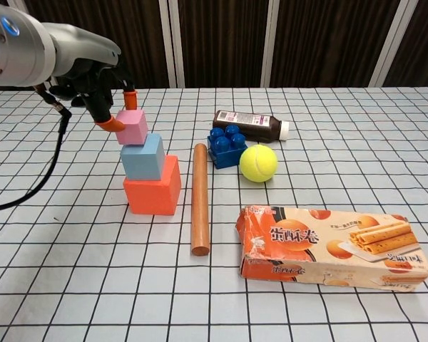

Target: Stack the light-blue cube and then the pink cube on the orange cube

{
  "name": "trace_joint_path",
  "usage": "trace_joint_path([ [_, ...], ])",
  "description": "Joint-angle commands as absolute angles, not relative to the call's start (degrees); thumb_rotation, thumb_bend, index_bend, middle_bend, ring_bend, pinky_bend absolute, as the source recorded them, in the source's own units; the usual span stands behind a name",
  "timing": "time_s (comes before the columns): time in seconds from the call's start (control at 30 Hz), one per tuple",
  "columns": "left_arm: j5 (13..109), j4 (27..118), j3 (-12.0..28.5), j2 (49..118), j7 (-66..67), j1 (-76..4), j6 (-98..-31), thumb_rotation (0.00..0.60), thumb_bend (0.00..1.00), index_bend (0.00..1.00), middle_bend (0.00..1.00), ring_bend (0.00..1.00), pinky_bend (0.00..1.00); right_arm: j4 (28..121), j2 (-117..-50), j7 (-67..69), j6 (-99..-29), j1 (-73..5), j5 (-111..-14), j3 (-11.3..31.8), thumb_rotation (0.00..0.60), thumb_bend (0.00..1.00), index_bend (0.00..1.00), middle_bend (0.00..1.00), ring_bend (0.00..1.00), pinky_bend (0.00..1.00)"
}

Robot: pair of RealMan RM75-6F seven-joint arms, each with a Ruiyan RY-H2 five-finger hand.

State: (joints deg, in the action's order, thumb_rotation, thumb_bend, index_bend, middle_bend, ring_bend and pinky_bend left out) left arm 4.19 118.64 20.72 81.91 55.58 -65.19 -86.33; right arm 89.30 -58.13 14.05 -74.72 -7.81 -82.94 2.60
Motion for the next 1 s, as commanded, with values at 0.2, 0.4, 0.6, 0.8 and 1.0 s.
trace_joint_path([
  [0.2, 4.74, 118.31, 20.46, 82.48, 55.83, -65.00, -86.90, 0.600, 0.39, 0.40, 0.83, 0.80, 0.91, 89.33, -58.15, 13.95, -74.50, -7.89, -82.74, 2.66, 0.600, 0.13, 0.00, 0.01, 0.01, 0.10],
  [0.4, 5.17, 117.74, 20.37, 83.06, 55.97, -64.95, -86.59, 0.600, 0.39, 0.40, 0.83, 0.80, 0.91, 89.32, -58.17, 13.93, -74.45, -7.90, -82.59, 2.72, 0.600, 0.13, 0.00, 0.01, 0.01, 0.10],
  [0.6, 5.80, 117.98, 20.34, 83.65, 56.17, -64.98, -86.95, 0.600, 0.39, 0.40, 0.83, 0.80, 0.91, 89.34, -58.06, 14.09, -74.49, -7.86, -82.74, 2.65, 0.600, 0.13, 0.00, 0.01, 0.01, 0.10],
  [0.8, 6.44, 118.61, 20.46, 83.89, 56.50, -64.99, -87.89, 0.600, 0.39, 0.40, 0.83, 0.80, 0.91, 89.39, -58.03, 14.13, -74.56, -7.83, -82.83, 2.62, 0.600, 0.13, 0.00, 0.01, 0.01, 0.10],
  [1.0, 6.28, 118.93, 20.50, 84.18, 57.14, -65.01, -88.55, 0.600, 0.39, 0.40, 0.83, 0.80, 0.91, 89.38, -58.01, 14.19, -74.57, -7.78, -82.78, 2.61, 0.600, 0.13, 0.00, 0.01, 0.01, 0.10],
])
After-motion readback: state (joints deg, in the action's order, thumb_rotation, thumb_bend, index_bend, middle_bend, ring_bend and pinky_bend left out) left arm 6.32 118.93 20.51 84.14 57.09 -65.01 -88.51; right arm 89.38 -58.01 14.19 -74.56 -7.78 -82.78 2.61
